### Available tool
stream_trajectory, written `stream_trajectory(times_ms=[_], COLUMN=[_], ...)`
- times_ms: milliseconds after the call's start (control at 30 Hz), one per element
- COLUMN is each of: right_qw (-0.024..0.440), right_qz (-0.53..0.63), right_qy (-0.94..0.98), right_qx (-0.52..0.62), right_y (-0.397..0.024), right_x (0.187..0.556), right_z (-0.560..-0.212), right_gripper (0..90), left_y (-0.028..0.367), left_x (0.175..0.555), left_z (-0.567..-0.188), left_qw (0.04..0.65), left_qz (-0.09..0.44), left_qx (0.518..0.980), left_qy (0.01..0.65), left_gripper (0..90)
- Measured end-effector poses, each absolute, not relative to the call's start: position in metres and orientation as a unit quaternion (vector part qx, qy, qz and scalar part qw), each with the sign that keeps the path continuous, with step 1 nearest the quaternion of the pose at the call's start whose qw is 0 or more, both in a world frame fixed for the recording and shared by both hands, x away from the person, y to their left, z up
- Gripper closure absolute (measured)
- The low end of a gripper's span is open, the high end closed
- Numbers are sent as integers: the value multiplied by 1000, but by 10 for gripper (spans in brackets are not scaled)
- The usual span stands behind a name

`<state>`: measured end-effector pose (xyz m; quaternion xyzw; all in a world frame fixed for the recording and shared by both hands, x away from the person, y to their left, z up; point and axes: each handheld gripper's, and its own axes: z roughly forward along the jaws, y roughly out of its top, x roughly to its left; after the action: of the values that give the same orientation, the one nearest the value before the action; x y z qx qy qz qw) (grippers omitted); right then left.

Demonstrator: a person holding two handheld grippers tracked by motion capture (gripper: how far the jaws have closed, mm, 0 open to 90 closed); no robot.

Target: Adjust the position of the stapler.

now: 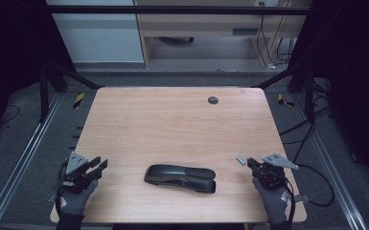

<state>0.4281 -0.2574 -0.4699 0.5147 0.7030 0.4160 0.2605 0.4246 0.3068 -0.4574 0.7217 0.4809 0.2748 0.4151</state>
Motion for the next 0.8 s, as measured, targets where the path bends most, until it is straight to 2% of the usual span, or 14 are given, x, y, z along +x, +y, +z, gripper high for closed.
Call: stream_trajectory(times_ms=[333, 467, 800], right_qw=[249, 241, 227], right_qz=[412, 418, 421], right_qy=[717, 716, 728], right_qx=[504, 504, 491], right_y=[-245, -243, -232], right_x=[429, 426, 425], right_z=[-471, -469, -469], right_gripper=[874, 900, 900], left_y=[296, 291, 263], left_x=[427, 433, 445], left_z=[-450, -450, -442], left_qw=[423, 428, 433], left_qz=[276, 268, 263], left_qx=[727, 729, 739], left_qy=[465, 462, 444], left_gripper=[701, 746, 853])
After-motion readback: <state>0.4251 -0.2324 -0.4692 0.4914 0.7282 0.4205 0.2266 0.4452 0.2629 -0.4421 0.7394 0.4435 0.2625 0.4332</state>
